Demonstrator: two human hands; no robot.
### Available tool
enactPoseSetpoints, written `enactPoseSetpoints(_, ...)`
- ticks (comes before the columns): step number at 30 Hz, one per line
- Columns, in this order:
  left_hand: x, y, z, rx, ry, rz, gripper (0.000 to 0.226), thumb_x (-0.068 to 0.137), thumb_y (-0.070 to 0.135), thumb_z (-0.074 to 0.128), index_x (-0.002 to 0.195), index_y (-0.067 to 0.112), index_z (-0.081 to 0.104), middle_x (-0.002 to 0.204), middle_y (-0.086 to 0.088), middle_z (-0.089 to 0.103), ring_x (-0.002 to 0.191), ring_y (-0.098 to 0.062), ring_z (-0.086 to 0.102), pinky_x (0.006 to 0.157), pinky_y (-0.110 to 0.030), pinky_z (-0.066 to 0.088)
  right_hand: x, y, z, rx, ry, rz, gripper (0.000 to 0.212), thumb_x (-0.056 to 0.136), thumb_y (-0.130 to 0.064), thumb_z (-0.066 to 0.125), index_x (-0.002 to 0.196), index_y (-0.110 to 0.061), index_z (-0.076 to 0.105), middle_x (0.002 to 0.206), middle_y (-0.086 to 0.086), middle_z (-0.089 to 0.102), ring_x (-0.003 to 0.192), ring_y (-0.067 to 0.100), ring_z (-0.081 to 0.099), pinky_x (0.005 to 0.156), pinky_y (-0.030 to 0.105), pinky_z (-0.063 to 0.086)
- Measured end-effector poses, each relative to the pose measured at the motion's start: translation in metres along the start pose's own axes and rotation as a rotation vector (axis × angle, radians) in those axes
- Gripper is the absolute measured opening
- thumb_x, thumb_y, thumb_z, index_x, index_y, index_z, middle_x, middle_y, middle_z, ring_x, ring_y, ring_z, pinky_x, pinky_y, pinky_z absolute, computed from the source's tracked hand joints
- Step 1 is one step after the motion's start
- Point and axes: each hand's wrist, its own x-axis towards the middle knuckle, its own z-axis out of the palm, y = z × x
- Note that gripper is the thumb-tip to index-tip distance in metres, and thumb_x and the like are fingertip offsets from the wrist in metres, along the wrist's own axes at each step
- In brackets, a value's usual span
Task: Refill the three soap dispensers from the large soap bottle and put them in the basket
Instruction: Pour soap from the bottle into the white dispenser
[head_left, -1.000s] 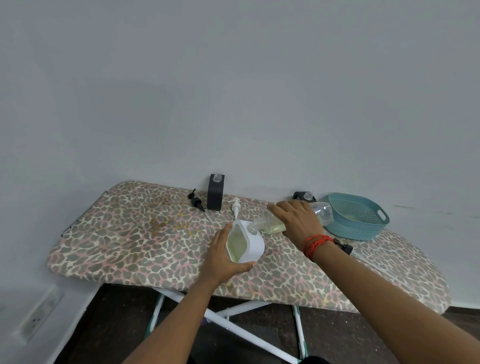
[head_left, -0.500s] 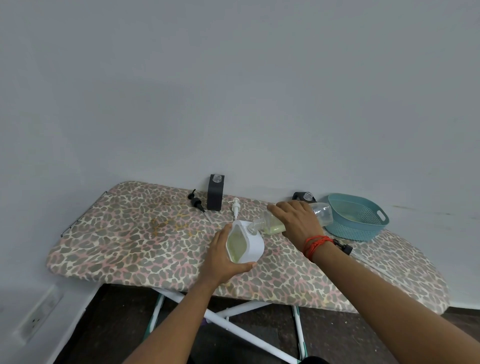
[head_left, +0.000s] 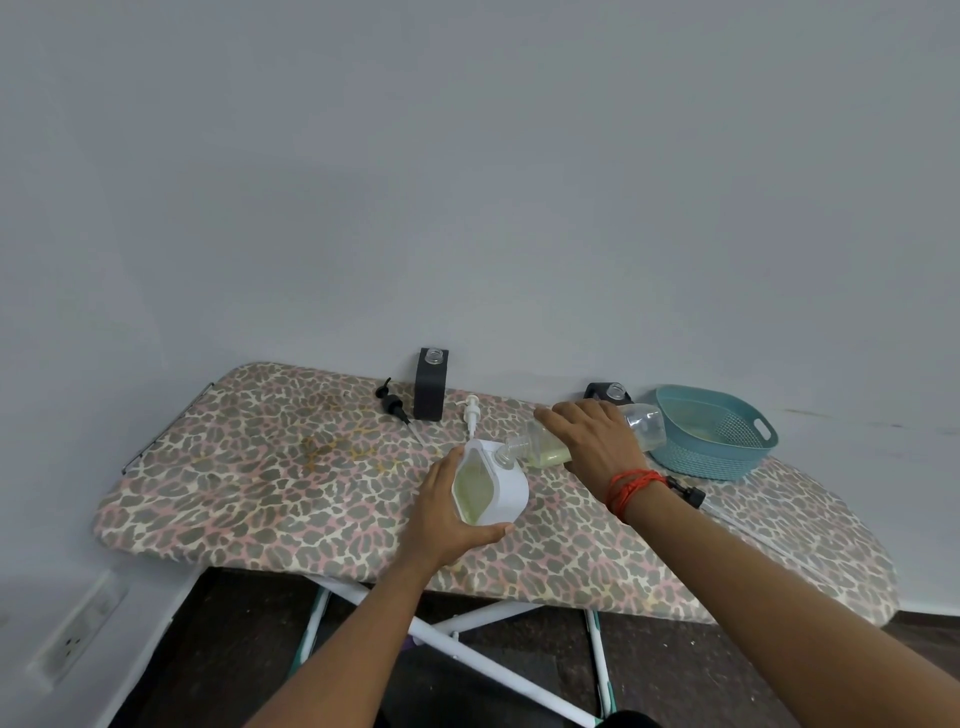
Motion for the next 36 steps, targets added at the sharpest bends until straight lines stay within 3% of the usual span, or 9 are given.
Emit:
enactPoseSetpoints(13, -0.0016, 0.0003, -0.0003, -0.013, -0.011, 0.004, 0.130, 0.053, 0.068, 0.086, 0.159, 0.028, 0.023, 0.159, 0.007, 0.032, 0.142, -0.010, 0.033, 0.115, -0.035, 0.033, -0.0007, -0.0006, 0.0009, 0.007, 0.002, 0.006, 0.081, 0.054, -0.011, 0.090, 0.125, -0.026, 0.055, 0.111, 0.001, 0.067, 0.096, 0.029, 0.062, 0.089, 0.046, 0.049)
enactPoseSetpoints(36, -0.0010, 0.0010, -0.0015, 0.001, -0.021, -0.007, 0.131, 0.054, 0.069, 0.085, 0.160, 0.027, 0.021, 0.162, 0.005, 0.029, 0.147, -0.014, 0.030, 0.118, -0.041, 0.033, -0.0010, -0.0011, 0.0010, -0.014, -0.013, 0.010, 0.081, 0.056, -0.012, 0.089, 0.127, -0.027, 0.054, 0.114, 0.001, 0.066, 0.098, 0.028, 0.062, 0.090, 0.045, 0.048)
